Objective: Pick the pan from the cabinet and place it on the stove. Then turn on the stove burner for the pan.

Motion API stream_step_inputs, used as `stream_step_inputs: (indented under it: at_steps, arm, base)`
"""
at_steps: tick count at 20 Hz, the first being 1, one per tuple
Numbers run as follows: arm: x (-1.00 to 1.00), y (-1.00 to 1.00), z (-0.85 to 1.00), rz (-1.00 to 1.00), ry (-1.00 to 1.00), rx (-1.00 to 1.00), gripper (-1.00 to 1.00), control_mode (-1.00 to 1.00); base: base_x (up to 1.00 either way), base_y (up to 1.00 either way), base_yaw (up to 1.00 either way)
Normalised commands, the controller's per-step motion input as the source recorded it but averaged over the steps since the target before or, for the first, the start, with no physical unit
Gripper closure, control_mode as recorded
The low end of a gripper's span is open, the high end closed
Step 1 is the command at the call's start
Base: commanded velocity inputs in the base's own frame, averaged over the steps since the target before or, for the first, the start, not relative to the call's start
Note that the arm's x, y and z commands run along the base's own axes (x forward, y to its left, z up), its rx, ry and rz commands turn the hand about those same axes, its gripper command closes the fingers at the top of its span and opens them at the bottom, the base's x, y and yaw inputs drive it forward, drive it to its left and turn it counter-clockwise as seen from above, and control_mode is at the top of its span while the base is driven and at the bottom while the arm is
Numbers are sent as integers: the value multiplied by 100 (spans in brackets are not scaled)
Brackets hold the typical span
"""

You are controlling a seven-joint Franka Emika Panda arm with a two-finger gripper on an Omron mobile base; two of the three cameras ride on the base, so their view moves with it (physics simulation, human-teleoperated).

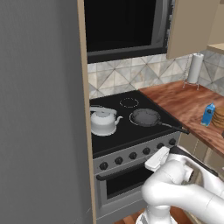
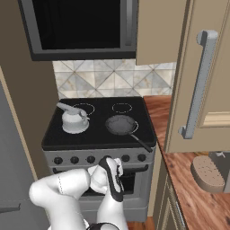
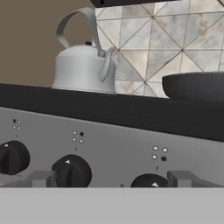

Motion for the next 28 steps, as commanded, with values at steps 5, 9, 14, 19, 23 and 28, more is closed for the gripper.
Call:
stream_step_inputs:
  at_steps: [5, 9, 14, 19, 23, 28]
  arm:
    - [14, 0, -7, -2, 0, 0, -100, -100]
    - [16, 0, -9, -2, 0, 0, -100, -100]
    - [17, 0, -9, -1, 0, 0, -100, -100]
    - [14, 0, -12, -2, 0, 0, -100, -100]
    - [12, 0, -13, -2, 0, 0, -100, -100]
    - [11, 0, -12, -2, 1, 0, -100, -100]
  base:
    - [0, 0, 0]
    - [0, 0, 0]
    - [0, 0, 0]
    - [0, 0, 0]
    - [0, 0, 0]
    - [0, 0, 0]
